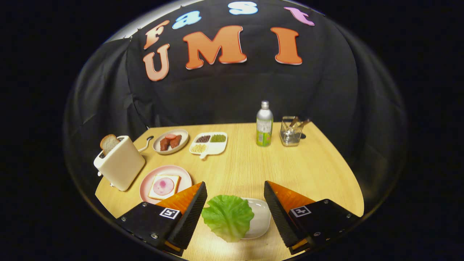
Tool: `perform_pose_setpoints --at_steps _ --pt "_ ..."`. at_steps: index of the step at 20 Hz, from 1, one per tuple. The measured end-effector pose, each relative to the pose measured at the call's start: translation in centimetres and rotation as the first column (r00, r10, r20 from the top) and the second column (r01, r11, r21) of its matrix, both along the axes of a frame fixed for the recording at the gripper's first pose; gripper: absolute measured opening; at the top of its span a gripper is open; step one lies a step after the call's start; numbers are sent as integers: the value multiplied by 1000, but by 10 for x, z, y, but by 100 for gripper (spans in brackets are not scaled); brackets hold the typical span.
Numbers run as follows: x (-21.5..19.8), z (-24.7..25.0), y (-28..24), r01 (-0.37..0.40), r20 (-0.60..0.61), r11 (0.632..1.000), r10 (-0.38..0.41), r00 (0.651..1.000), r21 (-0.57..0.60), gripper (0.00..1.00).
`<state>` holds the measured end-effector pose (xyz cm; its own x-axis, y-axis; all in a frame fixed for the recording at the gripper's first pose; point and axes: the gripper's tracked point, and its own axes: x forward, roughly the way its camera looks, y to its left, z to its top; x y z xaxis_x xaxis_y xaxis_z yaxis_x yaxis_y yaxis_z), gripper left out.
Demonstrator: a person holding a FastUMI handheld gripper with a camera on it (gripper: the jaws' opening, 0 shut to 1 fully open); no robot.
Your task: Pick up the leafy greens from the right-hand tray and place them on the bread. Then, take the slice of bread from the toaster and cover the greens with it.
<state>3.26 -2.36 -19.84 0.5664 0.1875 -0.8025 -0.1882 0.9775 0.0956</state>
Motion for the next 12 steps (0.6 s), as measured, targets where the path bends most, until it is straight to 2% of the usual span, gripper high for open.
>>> perform_pose_setpoints --at_steps 3,6,12 --pt "-14 -35 3 -65 -119 997 60 991 -33 92" --pt "-34 -62 15 -144 -238 990 138 962 -9 89" --pt "-50 -109 6 -226 -354 971 185 917 -77 77"
